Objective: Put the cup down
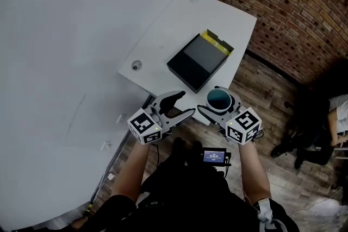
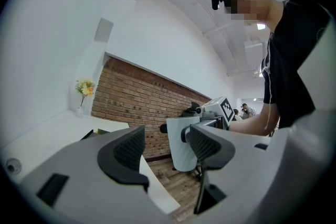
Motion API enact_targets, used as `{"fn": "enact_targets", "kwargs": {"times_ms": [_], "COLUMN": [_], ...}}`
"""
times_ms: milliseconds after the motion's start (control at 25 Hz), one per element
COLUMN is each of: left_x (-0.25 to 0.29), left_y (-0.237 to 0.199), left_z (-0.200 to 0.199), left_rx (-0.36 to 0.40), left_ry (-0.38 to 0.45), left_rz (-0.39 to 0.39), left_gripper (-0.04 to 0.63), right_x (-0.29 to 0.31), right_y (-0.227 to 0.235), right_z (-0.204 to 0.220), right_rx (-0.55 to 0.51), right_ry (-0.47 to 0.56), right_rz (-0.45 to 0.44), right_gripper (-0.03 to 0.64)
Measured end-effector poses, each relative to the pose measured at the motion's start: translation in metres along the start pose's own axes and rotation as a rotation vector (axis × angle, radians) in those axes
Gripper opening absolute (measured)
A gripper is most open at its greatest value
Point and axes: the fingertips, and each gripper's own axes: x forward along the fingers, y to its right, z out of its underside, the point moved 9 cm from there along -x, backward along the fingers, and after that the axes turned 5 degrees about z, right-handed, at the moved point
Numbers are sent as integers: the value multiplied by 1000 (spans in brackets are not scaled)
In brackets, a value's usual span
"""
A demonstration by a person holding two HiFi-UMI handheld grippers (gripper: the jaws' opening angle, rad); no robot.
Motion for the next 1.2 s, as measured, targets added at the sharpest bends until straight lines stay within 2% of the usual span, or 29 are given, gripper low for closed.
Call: {"fn": "enact_targets", "kwargs": {"times_ms": [480,920,1200], "left_x": [-4,7,14], "left_y": [-37,-62,-84], "left_z": [3,8,19], "left_rx": [-17,-41,-52], "left_ry": [-7,-2,-19], "left_rz": [4,24,23], "left_gripper": [275,275,275], "right_x": [62,123,152], "right_y": [30,64,81], "right_z": [7,21,25], "right_rx": [-46,-45,-81], "right_ry": [9,29,37], "right_rz": [14,-17,-25], "right_gripper": [399,399,399]}}
